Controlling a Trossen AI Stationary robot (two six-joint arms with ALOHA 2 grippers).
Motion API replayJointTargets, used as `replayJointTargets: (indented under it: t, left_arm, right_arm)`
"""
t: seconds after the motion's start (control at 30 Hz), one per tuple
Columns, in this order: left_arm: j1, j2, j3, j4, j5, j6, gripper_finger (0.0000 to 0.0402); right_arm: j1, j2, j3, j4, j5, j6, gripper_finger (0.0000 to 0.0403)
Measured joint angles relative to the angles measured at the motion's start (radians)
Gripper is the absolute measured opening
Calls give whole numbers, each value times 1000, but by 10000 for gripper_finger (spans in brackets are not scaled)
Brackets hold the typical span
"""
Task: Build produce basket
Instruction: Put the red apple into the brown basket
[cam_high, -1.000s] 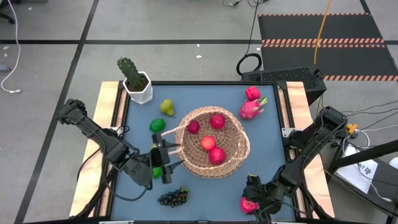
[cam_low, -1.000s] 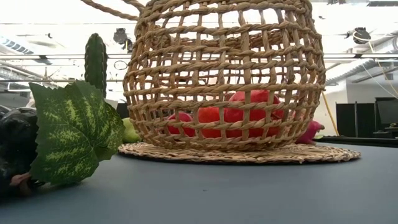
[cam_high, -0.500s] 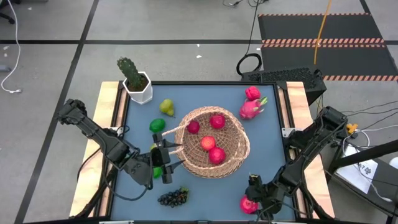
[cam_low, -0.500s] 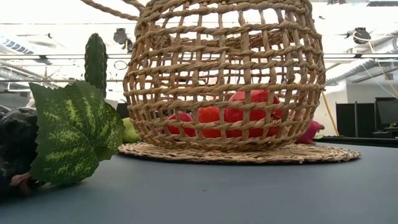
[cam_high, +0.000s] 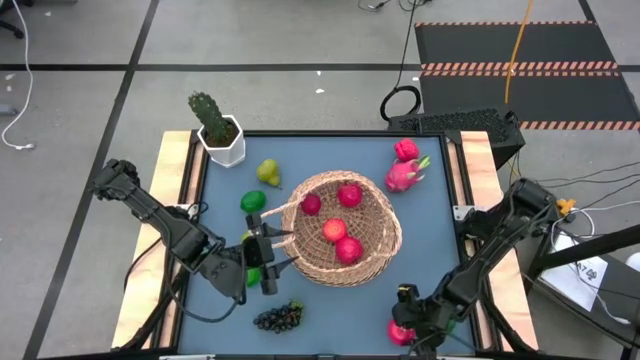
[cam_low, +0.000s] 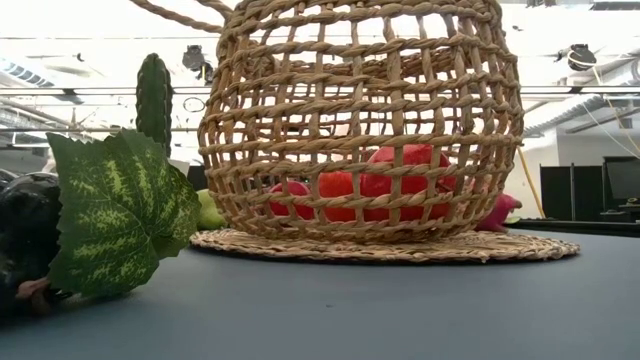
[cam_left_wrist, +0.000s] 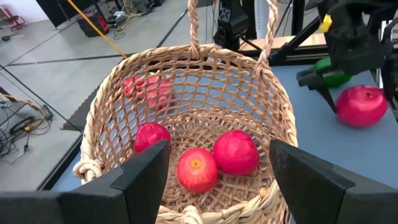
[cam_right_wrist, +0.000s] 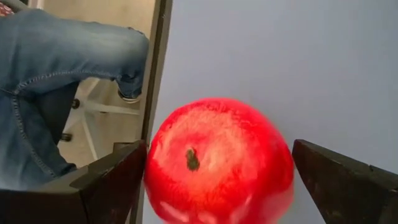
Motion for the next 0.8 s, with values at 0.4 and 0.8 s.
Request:
replayJointTargets:
  t: [0.4, 0.8]
  left_arm:
    - [0, 0, 0, 36, 1, 30, 273]
    - [0, 0, 0, 36, 2, 30, 273]
  right_arm:
    - [-5, 16, 0, 6, -24, 3, 385]
    - [-10, 16, 0, 79, -76, 27, 376]
